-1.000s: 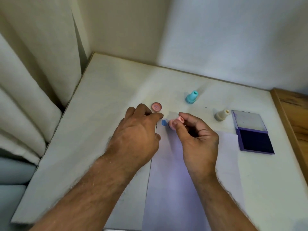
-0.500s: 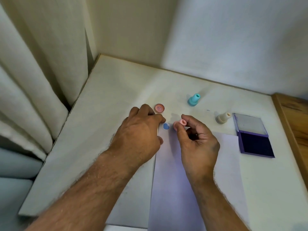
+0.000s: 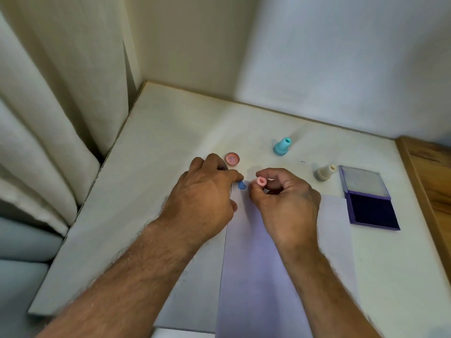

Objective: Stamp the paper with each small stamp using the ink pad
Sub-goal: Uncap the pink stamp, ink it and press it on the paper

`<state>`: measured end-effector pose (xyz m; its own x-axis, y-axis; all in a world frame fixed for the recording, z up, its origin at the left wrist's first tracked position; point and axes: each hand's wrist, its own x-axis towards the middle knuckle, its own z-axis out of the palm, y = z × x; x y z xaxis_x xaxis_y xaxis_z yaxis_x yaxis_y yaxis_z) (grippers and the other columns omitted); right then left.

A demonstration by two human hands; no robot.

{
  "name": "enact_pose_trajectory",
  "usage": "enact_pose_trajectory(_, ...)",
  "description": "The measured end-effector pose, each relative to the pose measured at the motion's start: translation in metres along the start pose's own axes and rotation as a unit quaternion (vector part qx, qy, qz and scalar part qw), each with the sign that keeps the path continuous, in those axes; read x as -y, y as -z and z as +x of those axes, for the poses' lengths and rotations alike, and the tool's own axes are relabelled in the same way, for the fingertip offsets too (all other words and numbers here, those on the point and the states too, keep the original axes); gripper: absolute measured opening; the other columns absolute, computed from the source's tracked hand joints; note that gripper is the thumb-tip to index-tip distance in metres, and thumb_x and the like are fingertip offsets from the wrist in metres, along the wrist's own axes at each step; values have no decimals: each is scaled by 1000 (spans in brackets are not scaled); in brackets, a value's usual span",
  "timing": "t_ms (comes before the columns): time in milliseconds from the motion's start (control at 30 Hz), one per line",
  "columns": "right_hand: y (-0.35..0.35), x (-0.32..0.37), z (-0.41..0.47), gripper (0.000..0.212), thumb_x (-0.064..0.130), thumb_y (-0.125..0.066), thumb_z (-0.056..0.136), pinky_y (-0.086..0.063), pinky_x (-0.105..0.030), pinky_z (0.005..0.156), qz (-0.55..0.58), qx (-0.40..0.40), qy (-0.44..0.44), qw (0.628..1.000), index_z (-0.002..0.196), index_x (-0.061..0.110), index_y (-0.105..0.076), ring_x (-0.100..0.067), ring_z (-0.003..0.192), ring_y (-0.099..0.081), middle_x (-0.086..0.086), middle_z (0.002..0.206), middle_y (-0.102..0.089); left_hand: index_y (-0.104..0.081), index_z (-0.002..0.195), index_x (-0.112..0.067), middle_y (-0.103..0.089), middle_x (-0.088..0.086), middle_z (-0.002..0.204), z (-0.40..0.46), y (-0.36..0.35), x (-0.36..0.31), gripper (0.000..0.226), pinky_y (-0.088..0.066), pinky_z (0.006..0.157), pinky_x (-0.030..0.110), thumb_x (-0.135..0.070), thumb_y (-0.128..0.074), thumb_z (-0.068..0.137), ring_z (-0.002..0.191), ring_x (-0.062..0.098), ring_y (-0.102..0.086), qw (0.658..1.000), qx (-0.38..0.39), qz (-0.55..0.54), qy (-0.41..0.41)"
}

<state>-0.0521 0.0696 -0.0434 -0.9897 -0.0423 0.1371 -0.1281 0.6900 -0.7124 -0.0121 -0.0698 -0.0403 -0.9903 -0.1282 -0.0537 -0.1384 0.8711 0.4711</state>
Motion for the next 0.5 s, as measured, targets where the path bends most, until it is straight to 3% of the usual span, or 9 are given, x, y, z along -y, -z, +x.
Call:
enact_pose_trajectory(133, 10, 2, 11, 8, 23, -72, 84, -41, -9, 61, -50, 63, 25, 996, 88, 19, -77, -5, 56, -56, 10, 63, -65, -52, 132, -40, -41, -11, 129, -1, -1, 0, 52, -39, 96, 28, -32, -66, 82, 117, 15, -37, 1000, 2, 4, 1)
enact_pose_trajectory(267, 17, 10, 19, 19, 27, -74, 83, -53, -20, 81, -84, 117, 24, 989, 100, 20, -78, -13, 78, -67, 2, 87, -76, -52, 131, -39, -41, -10, 128, 0, -1, 0, 52, -39, 97, 29, -31, -66, 82, 116, 16, -37, 1000, 5, 10, 1)
enact_pose_trajectory(400, 21, 15, 25, 18, 27, -74, 83, -50, -16, 75, -114, 154, 34, 981, 99, 20, -79, -14, 69, -62, -1, 84, -76, -52, 132, -40, -41, -10, 129, 0, 0, -1, 52, -40, 98, 28, -32, -65, 83, 116, 16, -37, 1000, 10, 16, 4)
enact_pose_trajectory(500, 24, 23, 28, 18, 29, -73, 84, -52, -19, 79, -147, 180, 31, 972, 100, 22, -78, -15, 75, -66, -1, 86, -76, -51, 133, -40, -40, -8, 129, 0, 1, -1, 51, -38, 99, 28, -31, -64, 84, 117, 17, -36, 1000, 20, 16, 10)
